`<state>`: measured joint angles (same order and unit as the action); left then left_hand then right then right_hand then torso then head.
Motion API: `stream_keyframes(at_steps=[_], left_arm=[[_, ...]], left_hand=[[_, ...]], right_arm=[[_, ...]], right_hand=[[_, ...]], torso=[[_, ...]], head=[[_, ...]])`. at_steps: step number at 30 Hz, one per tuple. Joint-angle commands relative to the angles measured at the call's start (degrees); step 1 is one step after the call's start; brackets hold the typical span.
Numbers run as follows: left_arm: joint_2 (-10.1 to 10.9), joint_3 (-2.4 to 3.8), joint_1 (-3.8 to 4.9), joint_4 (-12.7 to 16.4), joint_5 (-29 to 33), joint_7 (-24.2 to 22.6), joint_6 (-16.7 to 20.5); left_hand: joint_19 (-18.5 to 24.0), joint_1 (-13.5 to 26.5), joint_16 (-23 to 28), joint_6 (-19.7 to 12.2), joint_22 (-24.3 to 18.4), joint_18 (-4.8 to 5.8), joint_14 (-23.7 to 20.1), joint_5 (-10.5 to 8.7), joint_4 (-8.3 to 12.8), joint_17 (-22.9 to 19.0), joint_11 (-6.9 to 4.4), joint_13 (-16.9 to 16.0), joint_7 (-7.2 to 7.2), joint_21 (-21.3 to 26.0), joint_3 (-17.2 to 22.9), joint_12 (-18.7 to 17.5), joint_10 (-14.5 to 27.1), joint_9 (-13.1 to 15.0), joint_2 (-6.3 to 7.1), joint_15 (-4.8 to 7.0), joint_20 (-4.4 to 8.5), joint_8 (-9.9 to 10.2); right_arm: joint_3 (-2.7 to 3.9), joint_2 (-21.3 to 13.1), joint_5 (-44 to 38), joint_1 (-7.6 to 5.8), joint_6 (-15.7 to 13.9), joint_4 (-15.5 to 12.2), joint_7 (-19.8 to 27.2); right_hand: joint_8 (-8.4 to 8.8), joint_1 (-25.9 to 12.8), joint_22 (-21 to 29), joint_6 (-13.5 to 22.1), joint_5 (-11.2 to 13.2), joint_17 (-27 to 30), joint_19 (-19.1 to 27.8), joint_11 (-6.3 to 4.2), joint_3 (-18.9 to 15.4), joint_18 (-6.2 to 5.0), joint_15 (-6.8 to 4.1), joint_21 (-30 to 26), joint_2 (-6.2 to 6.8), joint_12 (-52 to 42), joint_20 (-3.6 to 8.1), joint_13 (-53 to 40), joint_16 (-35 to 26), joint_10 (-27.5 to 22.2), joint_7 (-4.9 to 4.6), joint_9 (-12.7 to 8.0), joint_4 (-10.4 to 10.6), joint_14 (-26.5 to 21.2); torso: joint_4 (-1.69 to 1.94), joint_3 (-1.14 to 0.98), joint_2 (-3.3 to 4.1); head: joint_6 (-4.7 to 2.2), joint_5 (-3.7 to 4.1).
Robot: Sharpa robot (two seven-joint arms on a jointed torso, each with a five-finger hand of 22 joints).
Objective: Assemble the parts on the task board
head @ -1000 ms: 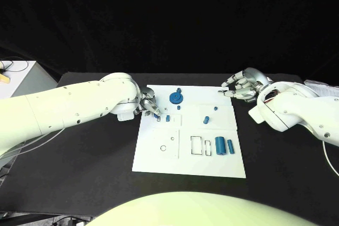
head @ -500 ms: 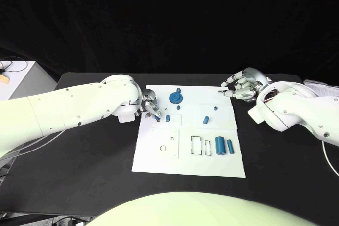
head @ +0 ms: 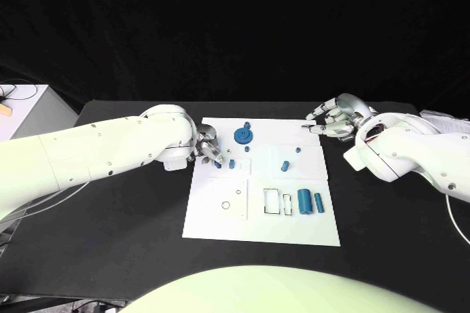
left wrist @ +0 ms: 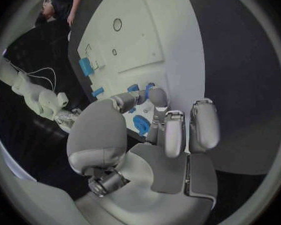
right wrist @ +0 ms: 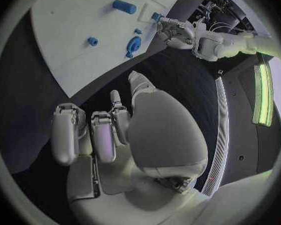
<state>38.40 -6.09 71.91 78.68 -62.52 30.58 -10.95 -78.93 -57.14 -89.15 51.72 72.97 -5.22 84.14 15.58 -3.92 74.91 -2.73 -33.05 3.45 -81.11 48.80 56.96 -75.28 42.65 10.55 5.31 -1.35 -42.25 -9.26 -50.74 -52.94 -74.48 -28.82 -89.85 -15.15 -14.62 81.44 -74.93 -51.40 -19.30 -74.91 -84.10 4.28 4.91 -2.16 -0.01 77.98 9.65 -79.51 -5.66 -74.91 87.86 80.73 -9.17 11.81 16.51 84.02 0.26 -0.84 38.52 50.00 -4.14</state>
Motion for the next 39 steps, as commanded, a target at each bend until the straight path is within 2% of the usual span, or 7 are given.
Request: stream_keyframes(at_steps=[1, 32, 39], left_arm=[[-0.2, -0.06, -0.12, 0.1, -1.2, -0.3, -1.3], [-0.5, -0.14, -0.23, -0.5, -3.1, -0.1, -3.1], [-0.7, -0.19, -0.32, -0.6, -2.5, -0.1, -3.3]], left_hand=[[0.0, 0.0, 0.0, 3.0, 0.0, 1.08, 5.4, 0.37, 6.9, 13.3, -0.28, 0.1, -2.43, 0.1, 7.2, -0.2, -0.2, 7.5, -0.61, 0.41, 0.43, -0.2], [0.1, 0.1, 0.0, 3.0, 0.0, 1.07, 5.4, 0.30, 7.0, 13.3, -0.35, 0.3, -2.50, 0.1, 7.4, -0.4, -0.2, 7.7, -0.71, 0.45, 0.48, -0.3], [0.1, 1.4, 0.0, 3.1, -0.1, 1.07, 5.4, -0.27, 6.3, 13.3, -0.39, -0.4, -2.62, 0.2, 6.4, 0.0, -0.8, 8.0, -0.30, 0.50, 0.56, -0.5]], right_arm=[[0.00, 0.0, -0.3, 0.04, 0.2, 0.0, 0.7], [0.00, 0.0, 0.1, 0.14, 0.4, 0.1, 0.8], [0.00, 0.0, 0.1, 0.16, 0.4, 0.1, 0.8]], right_hand=[[-0.18, -0.4, -8.6, 0.3, -0.2, -10.6, -1.1, 0.03, 0.4, -0.55, 0.01, -0.4, -0.02, 0.2, -0.21, -4.9, -0.2, -0.4, 0.04, -0.1, 0.1, 4.8], [-0.18, -0.4, -8.6, 0.3, -0.2, -10.6, -1.1, 0.03, 0.4, -0.55, 0.01, -0.4, -0.02, 0.2, -0.21, -4.9, -0.2, -0.4, 0.04, -0.1, 0.1, 4.8], [-0.18, -0.4, -8.6, 0.3, -0.2, -10.6, -1.1, 0.03, 0.4, -0.55, 0.01, -0.4, -0.02, 0.2, -0.21, -4.9, -0.2, -0.4, 0.04, -0.1, 0.1, 4.8]], torso=[[0.02, 0.00, 0.00], [0.01, -0.02, 0.01], [0.02, -0.02, 0.00]], head=[[0.00, 0.00], [0.00, 0.14], [0.00, 0.22]])
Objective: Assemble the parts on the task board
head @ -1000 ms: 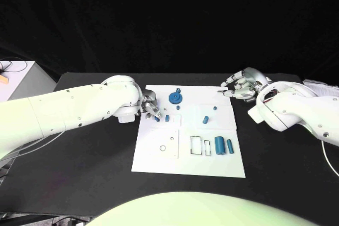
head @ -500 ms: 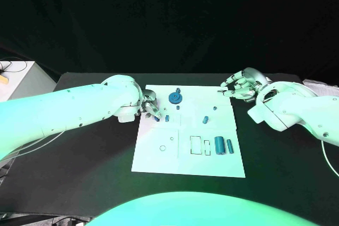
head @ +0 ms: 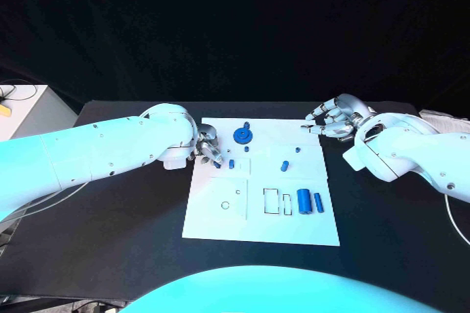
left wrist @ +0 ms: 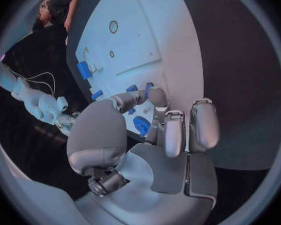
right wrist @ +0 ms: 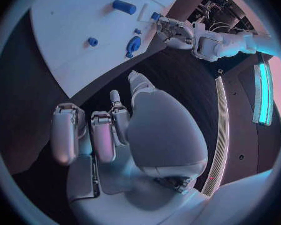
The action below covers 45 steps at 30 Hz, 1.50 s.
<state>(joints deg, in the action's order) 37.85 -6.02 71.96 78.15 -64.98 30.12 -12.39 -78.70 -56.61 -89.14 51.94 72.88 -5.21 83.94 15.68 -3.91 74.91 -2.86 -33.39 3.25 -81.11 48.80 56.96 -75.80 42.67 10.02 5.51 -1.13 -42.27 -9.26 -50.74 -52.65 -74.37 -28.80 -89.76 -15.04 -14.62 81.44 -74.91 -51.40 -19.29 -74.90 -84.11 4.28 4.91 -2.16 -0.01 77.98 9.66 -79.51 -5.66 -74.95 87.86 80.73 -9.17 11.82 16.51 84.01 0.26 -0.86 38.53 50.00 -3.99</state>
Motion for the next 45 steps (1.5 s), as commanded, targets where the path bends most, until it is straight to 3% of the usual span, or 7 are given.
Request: stream_keyframes(at_steps=[1, 19, 28, 45], left_arm=[[-0.2, -0.27, -0.39, -0.1, 0.0, 0.3, -1.8], [-0.2, -0.40, -0.54, 0.0, 0.4, 0.4, -2.5], [-0.2, -0.42, -0.55, -0.1, 0.4, 0.4, -2.7], [-0.2, -0.44, -0.55, -0.3, 0.5, 0.4, -2.6]], left_hand=[[-0.1, 1.1, 0.0, 2.9, 0.0, 1.07, 5.6, -0.42, 6.2, 13.3, -0.27, -0.1, -2.46, 0.2, 6.2, 0.0, -0.3, 8.0, 0.26, 0.31, 0.36, -0.4], [-0.1, 2.0, -0.1, 3.2, -0.1, 1.07, 5.6, -0.60, 5.6, 13.4, -0.49, 0.6, -2.76, 0.3, 4.9, -0.4, -0.3, 8.4, 0.36, 0.48, 0.49, -0.6], [-0.1, 4.5, 0.0, 3.5, -0.1, 1.08, 5.6, -0.85, 3.8, 13.3, -0.66, 0.6, -3.05, 0.4, 2.1, -0.3, -0.4, 8.6, 1.30, 0.61, 0.63, -0.5], [-0.2, 6.1, 0.1, 4.1, -0.2, 1.08, 5.5, -1.25, 1.6, 13.2, -0.73, 0.8, -3.16, 0.6, -2.3, -0.2, -0.2, 8.6, 1.52, 0.69, 0.74, -0.2]], right_arm=[[0.00, 0.0, -0.1, 0.05, 0.4, 0.0, 0.7], [0.00, -0.1, -0.1, 0.08, 0.3, -0.1, 0.7], [0.00, -0.1, -0.1, 0.09, 0.3, -0.1, 0.7], [0.00, -0.2, -0.1, 0.09, 0.2, -0.1, 0.7]], right_hand=[[-0.18, -0.4, -8.6, 0.3, -0.2, -10.6, -1.1, 0.03, 0.4, -0.55, 0.01, -0.4, -0.02, 0.2, -0.21, -4.8, -0.2, -0.4, 0.03, -0.1, 0.1, 4.8], [-0.18, -0.4, -8.6, 0.3, -0.2, -10.6, -1.1, 0.03, 0.4, -0.55, 0.01, -0.4, -0.02, 0.2, -0.21, -4.8, -0.2, -0.4, 0.03, -0.1, 0.1, 4.8], [-0.26, -0.4, -8.6, 0.3, -0.3, -10.5, -1.1, 0.03, 0.5, -0.57, 0.00, -0.5, -0.01, 0.2, -0.20, -4.8, -0.2, -0.4, 0.04, -0.1, 0.1, 4.8], [-0.28, -0.5, -8.5, 0.4, -0.3, -10.4, -1.0, 0.03, 0.6, -0.61, 0.00, -0.7, 0.02, 0.4, -0.19, -4.6, -0.3, -0.6, 0.03, -0.1, 0.1, 4.7]], torso=[[0.02, 0.00, -0.01], [0.04, 0.01, 0.00], [0.01, 0.01, 0.00], [0.02, 0.01, -0.01]], head=[[0.00, 0.03], [0.00, 0.14], [0.00, 0.14], [0.00, 0.26]])
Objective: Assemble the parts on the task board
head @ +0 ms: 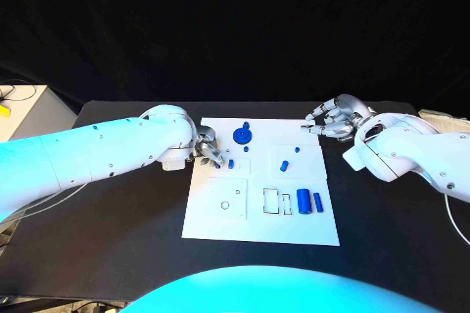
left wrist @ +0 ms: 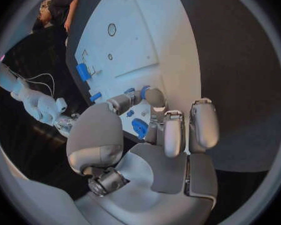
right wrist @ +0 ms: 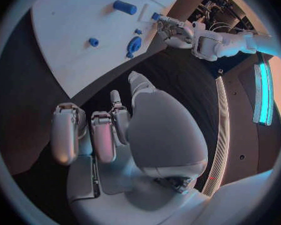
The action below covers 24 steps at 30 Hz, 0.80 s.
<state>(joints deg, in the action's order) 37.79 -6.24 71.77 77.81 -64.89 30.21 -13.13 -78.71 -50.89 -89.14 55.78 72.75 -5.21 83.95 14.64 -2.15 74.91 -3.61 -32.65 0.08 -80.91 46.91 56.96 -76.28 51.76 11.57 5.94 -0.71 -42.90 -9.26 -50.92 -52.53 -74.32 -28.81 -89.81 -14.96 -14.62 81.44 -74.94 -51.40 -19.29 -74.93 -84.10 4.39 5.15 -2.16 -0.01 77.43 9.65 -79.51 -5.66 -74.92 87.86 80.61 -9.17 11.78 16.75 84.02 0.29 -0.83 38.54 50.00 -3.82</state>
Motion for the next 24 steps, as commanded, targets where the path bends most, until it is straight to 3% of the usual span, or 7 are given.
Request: stream_keyframes(at_steps=[1, 11, 24], left_arm=[[-0.1, -0.22, -0.37, 0.0, 0.4, 0.3, -1.9], [-0.3, -0.22, -0.37, -0.7, 0.3, 0.2, -1.5], [-0.4, -0.20, -0.37, -1.5, 0.2, 0.2, -1.2]], left_hand=[[-0.2, 0.5, 0.0, 0.3, -0.1, 1.08, 5.5, -0.22, -0.5, 13.2, 0.02, 0.1, 0.02, 0.4, -1.0, -0.2, 0.3, -0.4, -0.10, 0.27, 0.33, 0.5], [-0.2, 1.6, 0.1, 0.7, -0.1, 1.08, 5.5, -0.38, -3.5, 13.1, 0.11, 0.2, 0.11, 0.5, -6.8, 0.0, 0.5, -0.3, -0.41, 0.22, 0.32, 0.8], [-0.2, 0.9, 0.0, 0.8, -0.1, 1.08, 5.6, -0.53, -4.3, 13.3, 0.09, 0.2, 0.09, 0.6, -9.5, 0.1, 0.5, -0.2, -0.77, 0.22, 0.32, 0.9]], right_arm=[[0.00, 0.0, -0.2, 0.04, 0.2, -0.1, 0.7], [0.00, 0.0, -0.2, 0.04, 0.2, 0.0, 0.7], [0.00, 0.0, -0.2, 0.19, 0.3, 0.1, 0.7]], right_hand=[[-0.28, -0.5, -8.4, 0.4, -0.3, -10.4, -1.0, -0.09, 0.3, -0.61, 0.00, -0.2, 0.02, 0.4, -0.19, -4.7, -0.3, -0.5, 0.03, -0.1, -0.2, 4.7], [-0.28, -0.5, -8.3, 0.4, -0.3, -10.3, -0.9, -0.09, 0.3, -0.65, 0.00, -0.4, 0.04, 0.5, -0.19, -4.5, -0.3, -0.6, 0.03, -0.1, -0.1, 4.7], [-0.29, -0.6, -8.3, 0.4, -0.3, -10.2, -0.9, -0.09, 0.3, -0.67, 0.01, -0.5, 0.05, 0.5, -0.19, -4.5, -0.4, -0.6, 0.03, -0.1, -0.1, 4.7]], torso=[[0.00, -0.01, -0.01], [0.00, -0.03, -0.01], [-0.03, -0.02, 0.04]], head=[[0.00, 0.09], [0.00, 0.14], [0.00, 0.12]])
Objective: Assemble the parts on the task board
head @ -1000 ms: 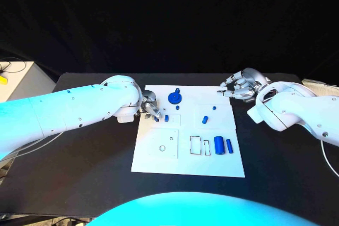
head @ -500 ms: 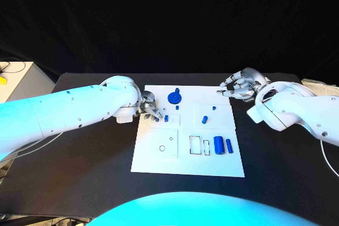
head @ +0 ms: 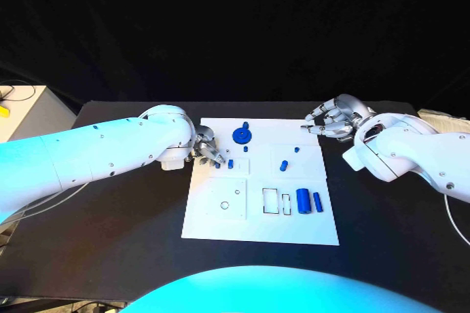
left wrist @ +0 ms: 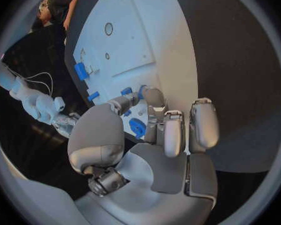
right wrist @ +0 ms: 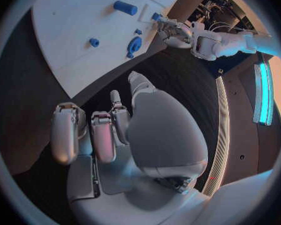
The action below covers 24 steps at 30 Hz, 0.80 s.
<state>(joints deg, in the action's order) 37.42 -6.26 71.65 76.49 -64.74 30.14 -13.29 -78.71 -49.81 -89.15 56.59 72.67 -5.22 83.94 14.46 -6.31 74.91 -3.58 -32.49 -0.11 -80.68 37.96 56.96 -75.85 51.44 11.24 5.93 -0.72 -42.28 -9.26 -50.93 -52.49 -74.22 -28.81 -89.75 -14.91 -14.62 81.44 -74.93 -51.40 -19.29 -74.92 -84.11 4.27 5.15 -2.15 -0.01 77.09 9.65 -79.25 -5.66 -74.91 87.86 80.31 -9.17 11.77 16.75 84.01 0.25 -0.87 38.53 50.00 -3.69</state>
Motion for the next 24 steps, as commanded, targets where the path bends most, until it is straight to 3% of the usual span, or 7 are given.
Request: stream_keyframes(at_steps=[1, 9, 10, 11, 17, 24], left_arm=[[-0.1, -0.18, -0.25, -0.2, 0.1, 0.2, -1.0], [0.1, -0.16, -0.25, -0.2, 0.0, 0.2, -1.0], [0.2, -0.16, -0.25, -0.1, 0.0, 0.1, -1.0], [0.3, -0.15, -0.25, 0.0, 0.0, 0.1, -0.9], [0.9, 0.15, -0.25, 0.9, -0.1, 0.0, -0.4], [1.6, 0.76, -0.23, 2.0, -0.1, -0.1, 0.5]], left_hand=[[-0.2, -0.2, 0.0, 0.0, 0.0, 1.08, 5.5, -0.37, -0.3, 13.2, 0.07, 0.0, 0.28, 0.3, -0.9, 0.1, 0.1, 0.1, -0.46, 0.23, 0.33, 0.3], [-0.2, -1.1, 0.0, 0.2, 0.0, 1.08, 5.6, -1.20, -3.8, 13.3, 0.10, 0.2, 0.31, 0.4, -8.6, 0.2, 0.2, 0.2, 0.34, 0.21, 0.33, 0.9], [-0.3, -1.5, 0.0, 0.3, 0.1, 1.09, 5.6, -5.68, -5.0, 13.3, 0.06, 0.2, 0.25, 0.4, -10.3, 0.3, 0.2, 0.2, 0.29, 0.23, 0.33, 1.0], [-0.3, -2.2, 0.0, 0.3, 0.1, 1.09, 5.6, -7.34, -6.0, 13.3, 0.06, 0.2, 0.25, 0.4, -11.6, 0.3, 0.3, 0.2, 0.25, 0.24, 0.35, 1.1], [-0.2, -3.6, 0.0, 0.4, 0.0, 1.06, 5.5, -10.73, -9.4, 13.2, 0.08, 0.4, 0.26, 0.5, -14.9, 0.3, 0.4, 0.4, 0.04, 0.23, 0.34, 1.3], [-0.1, -3.9, 0.1, 0.3, -0.2, 1.02, 5.5, -10.94, -9.9, 13.0, 0.09, 0.7, 0.27, 0.6, -15.4, 0.2, 0.5, 0.4, -0.17, 0.23, 0.34, 1.4]], right_arm=[[0.00, 0.0, -0.2, 0.11, 0.3, 0.0, 0.7], [0.00, 0.0, -0.2, 0.22, 0.3, 0.0, 0.7], [0.00, 0.0, -0.2, 0.24, 0.3, 0.0, 0.7], [0.00, 0.0, -0.1, 0.26, 0.3, 0.1, 0.7], [0.00, 0.0, -0.1, 0.36, 0.3, 0.1, 0.8], [0.00, 0.0, -0.1, 0.46, 0.4, 0.1, 0.8]], right_hand=[[-0.29, -0.6, -8.3, 0.4, -0.3, -10.3, -0.9, 0.04, 0.3, -0.67, 0.01, -0.1, 0.05, 0.2, -0.19, -4.5, -0.4, -0.3, 0.03, -0.1, -0.1, 4.7], [-0.29, -0.6, -8.3, 0.4, -0.3, -10.3, -0.9, 0.04, 0.3, -0.67, 0.01, -0.1, 0.05, 0.2, -0.19, -4.5, -0.4, -0.3, 0.03, -0.1, -0.1, 4.7], [-0.29, -0.6, -8.3, 0.4, -0.3, -10.3, -0.9, 0.04, 0.3, -0.67, 0.01, -0.1, 0.05, 0.2, -0.19, -4.5, -0.4, -0.3, 0.03, -0.1, -0.1, 4.7], [-0.29, -0.6, -8.3, 0.4, -0.3, -10.3, -0.9, 0.04, 0.3, -0.67, 0.01, -0.1, 0.05, 0.2, -0.19, -4.5, -0.4, -0.3, 0.03, -0.1, -0.1, 4.7], [-0.30, -0.7, -8.2, 0.4, -0.3, -10.1, -0.8, 0.04, 0.3, -0.71, 0.01, -0.3, 0.05, 0.2, -0.19, -4.5, -0.5, -0.3, 0.03, -0.1, -0.1, 4.7], [-0.30, -0.7, -8.2, 0.4, -0.3, -10.1, -0.8, 0.04, 0.3, -0.71, 0.01, -0.3, 0.05, 0.2, -0.19, -4.5, -0.5, -0.3, 0.03, -0.1, -0.1, 4.7]], torso=[[0.03, 0.02, 0.03], [0.04, 0.03, -0.02], [0.02, 0.03, -0.03], [0.01, 0.04, -0.05], [0.02, 0.07, -0.03], [0.02, 0.00, -0.05]], head=[[0.00, 0.00], [0.00, 0.09], [0.00, 0.10], [0.00, 0.11], [0.00, 0.20], [0.00, 0.16]])
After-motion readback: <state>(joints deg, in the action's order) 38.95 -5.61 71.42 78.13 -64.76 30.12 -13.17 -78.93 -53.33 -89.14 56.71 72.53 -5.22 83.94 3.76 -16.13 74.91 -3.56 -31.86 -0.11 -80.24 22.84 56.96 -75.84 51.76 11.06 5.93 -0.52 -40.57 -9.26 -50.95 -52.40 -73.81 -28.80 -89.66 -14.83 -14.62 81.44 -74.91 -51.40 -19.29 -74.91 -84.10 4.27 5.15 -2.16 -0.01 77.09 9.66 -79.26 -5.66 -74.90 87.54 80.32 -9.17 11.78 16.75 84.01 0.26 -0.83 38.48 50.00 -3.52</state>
